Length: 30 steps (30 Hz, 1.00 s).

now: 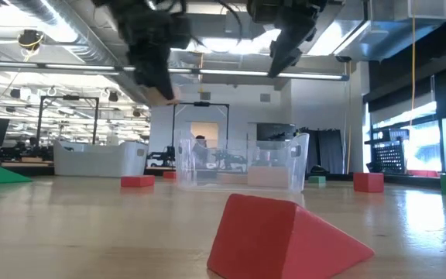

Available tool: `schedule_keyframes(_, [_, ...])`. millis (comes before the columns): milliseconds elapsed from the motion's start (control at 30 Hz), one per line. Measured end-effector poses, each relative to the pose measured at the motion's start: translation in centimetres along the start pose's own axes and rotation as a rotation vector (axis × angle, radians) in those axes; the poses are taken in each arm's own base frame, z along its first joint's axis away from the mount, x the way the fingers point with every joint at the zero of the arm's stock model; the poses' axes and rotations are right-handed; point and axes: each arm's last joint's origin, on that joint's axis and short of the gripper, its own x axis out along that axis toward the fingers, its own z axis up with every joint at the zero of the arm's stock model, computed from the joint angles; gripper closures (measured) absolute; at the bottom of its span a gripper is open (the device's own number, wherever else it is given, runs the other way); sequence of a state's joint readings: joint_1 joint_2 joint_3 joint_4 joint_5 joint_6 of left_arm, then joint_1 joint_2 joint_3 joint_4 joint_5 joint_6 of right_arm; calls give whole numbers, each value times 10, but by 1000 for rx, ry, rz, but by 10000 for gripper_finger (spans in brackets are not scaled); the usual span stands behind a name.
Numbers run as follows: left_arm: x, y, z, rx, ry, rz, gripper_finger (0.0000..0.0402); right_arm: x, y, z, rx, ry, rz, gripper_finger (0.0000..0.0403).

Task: Sort & place blocks by color
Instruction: Put the brown block into the transparent bin

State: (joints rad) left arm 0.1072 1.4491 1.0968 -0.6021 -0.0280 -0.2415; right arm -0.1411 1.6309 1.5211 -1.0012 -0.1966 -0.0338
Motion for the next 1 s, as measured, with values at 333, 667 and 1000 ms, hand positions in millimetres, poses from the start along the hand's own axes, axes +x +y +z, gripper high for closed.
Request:
schedule_keyframes(333, [50, -5, 20, 71, 1, -117, 338, -44, 6, -11, 19, -93, -87, 215])
schedule_keyframes(667, [80, -6, 21, 72, 44, -111, 338, -48, 7, -14, 18, -100, -112, 215])
schedule_keyframes(1000, [86, -5, 19, 47, 62, -98, 300, -48, 7, -14, 18, -100, -112, 215])
